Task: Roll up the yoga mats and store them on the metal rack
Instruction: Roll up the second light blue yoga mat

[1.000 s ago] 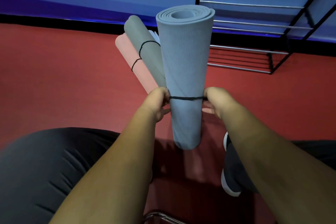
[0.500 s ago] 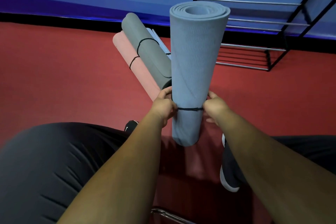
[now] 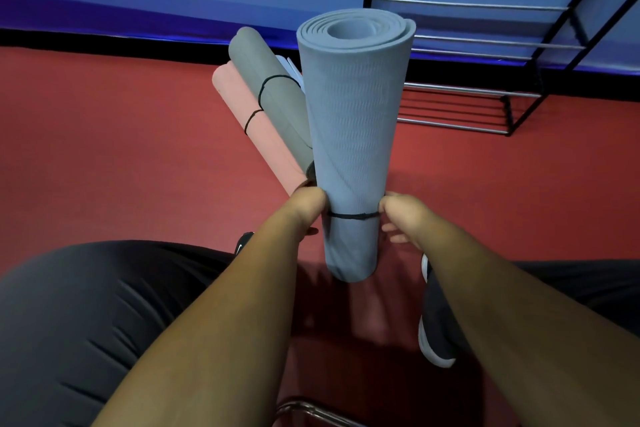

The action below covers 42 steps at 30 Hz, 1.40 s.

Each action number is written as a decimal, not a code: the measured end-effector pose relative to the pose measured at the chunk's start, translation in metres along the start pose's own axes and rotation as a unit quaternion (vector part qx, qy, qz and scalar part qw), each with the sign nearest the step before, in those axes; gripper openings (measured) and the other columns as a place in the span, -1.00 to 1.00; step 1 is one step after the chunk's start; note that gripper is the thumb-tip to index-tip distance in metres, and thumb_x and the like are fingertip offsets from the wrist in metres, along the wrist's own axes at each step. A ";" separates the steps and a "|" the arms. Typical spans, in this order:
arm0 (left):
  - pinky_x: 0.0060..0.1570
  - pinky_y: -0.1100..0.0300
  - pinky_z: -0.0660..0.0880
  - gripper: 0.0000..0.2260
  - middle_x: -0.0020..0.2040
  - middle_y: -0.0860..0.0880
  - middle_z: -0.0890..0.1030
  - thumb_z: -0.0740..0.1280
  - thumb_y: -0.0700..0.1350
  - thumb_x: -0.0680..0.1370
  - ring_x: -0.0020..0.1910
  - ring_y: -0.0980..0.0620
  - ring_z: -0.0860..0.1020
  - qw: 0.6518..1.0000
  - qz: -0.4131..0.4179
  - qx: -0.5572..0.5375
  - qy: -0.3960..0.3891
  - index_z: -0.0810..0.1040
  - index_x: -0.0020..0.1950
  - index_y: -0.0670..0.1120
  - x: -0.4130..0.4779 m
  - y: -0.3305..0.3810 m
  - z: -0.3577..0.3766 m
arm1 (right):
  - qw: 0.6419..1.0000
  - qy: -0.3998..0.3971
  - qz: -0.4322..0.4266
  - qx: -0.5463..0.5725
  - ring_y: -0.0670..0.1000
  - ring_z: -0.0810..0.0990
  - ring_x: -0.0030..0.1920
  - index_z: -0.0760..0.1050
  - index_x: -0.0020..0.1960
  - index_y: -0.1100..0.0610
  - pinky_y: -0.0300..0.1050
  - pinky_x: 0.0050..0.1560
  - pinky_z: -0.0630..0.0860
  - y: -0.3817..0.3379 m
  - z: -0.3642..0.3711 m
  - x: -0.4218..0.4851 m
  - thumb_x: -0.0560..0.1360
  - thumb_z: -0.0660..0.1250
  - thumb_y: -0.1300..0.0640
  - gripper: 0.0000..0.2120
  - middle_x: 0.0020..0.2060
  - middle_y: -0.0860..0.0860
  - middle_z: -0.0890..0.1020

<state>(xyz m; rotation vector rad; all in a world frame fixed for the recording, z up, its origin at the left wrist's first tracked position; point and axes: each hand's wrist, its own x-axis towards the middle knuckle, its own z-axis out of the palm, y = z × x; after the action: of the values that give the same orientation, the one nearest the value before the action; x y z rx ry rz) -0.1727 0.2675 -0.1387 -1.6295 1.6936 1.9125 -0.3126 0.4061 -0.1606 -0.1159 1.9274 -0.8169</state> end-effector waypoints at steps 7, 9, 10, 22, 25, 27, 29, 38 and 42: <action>-0.02 0.10 0.54 -0.33 0.26 -0.02 0.61 0.24 -0.33 0.40 0.07 -0.07 0.52 0.998 0.051 0.004 -0.030 0.48 0.46 0.15 0.000 -0.007 0.000 | 0.999 -0.031 -0.017 0.026 0.15 0.71 0.14 0.22 0.63 -0.37 0.19 0.15 0.66 -0.003 -0.002 -0.010 0.59 0.20 0.19 -0.28 0.37 -0.05 0.57; -0.05 0.20 0.54 -0.21 0.25 0.06 0.61 0.33 -0.30 0.29 0.18 -0.01 0.54 0.989 0.142 -0.007 -0.034 0.39 0.50 0.17 -0.004 -0.005 -0.002 | 0.999 -0.032 -0.016 0.041 0.14 0.72 0.11 0.26 0.61 -0.37 0.24 0.14 0.68 -0.002 -0.002 -0.009 0.58 0.24 0.18 -0.29 0.37 -0.07 0.58; 0.01 0.21 0.55 -0.15 0.30 0.08 0.59 0.40 -0.28 0.29 0.25 0.02 0.54 0.982 0.184 -0.016 -0.034 0.32 0.54 0.16 -0.005 -0.003 -0.003 | 0.998 -0.033 -0.015 0.046 0.14 0.73 0.10 0.27 0.61 -0.37 0.26 0.15 0.68 -0.002 -0.001 -0.010 0.58 0.25 0.17 -0.30 0.35 -0.07 0.59; 0.24 -0.06 0.61 -0.05 0.27 0.13 0.58 0.72 0.25 0.12 0.24 0.07 0.60 0.930 0.326 0.009 0.168 0.36 0.40 0.10 -0.033 0.045 0.025 | 0.996 -0.044 -0.005 0.083 0.16 0.71 0.12 0.35 0.54 -0.33 0.16 0.13 0.67 -0.003 -0.005 -0.037 0.63 0.23 0.15 -0.42 0.19 -0.11 0.65; 0.19 -0.03 0.64 -0.10 0.24 0.13 0.61 0.74 0.20 0.14 0.18 0.09 0.63 0.928 0.326 -0.036 0.176 0.41 0.37 0.09 -0.054 0.064 0.027 | 0.992 -0.028 -0.023 0.118 0.20 0.73 0.10 0.41 0.48 -0.19 0.12 0.11 0.68 -0.018 -0.016 -0.059 0.66 0.21 0.17 -0.54 0.24 -0.02 0.65; 0.16 0.02 0.66 -0.15 0.21 0.13 0.64 0.76 0.11 0.18 0.14 0.13 0.66 0.925 0.333 -0.077 0.164 0.44 0.36 0.06 -0.074 0.085 0.028 | 0.989 0.000 -0.045 0.141 0.20 0.75 0.03 0.43 0.43 -0.09 0.07 0.00 0.69 -0.033 -0.032 -0.076 0.67 0.21 0.17 -0.64 0.18 0.03 0.66; 0.15 0.08 0.66 -0.17 0.20 0.12 0.66 0.77 0.06 0.21 0.11 0.16 0.67 0.916 0.351 -0.115 0.159 0.43 0.36 0.02 -0.097 0.109 0.026 | 0.983 0.038 -0.072 0.164 0.16 0.76 -0.08 0.45 0.38 0.02 -0.02 -0.19 0.67 -0.050 -0.051 -0.092 0.68 0.21 0.18 -0.71 0.09 0.01 0.67; 0.12 -0.27 0.68 -0.37 0.12 0.01 0.77 0.73 0.05 0.32 0.08 -0.05 0.76 0.875 0.301 -0.373 0.069 0.61 0.30 -0.08 -0.200 0.191 0.028 | 0.941 0.030 -0.042 0.334 0.34 0.56 0.40 0.31 0.60 0.20 0.33 0.26 0.49 -0.081 -0.122 -0.172 0.75 0.10 -0.04 -0.50 0.55 0.18 0.42; 0.00 -0.43 0.63 -0.29 0.16 -0.10 0.76 0.71 0.09 0.31 0.08 -0.20 0.76 0.844 0.246 -0.475 -0.032 0.57 0.37 -0.09 -0.226 0.201 0.045 | 0.904 -0.014 -0.044 0.425 0.42 0.63 0.26 0.16 0.69 0.16 0.40 0.10 0.57 -0.086 -0.146 -0.206 0.65 0.20 -0.39 -0.16 0.57 0.24 0.36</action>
<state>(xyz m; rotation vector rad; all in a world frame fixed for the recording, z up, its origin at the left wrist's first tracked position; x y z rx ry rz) -0.2405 0.3470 0.1490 -1.3235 1.2376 3.3927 -0.3534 0.4964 0.0868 0.3173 1.3921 -1.6326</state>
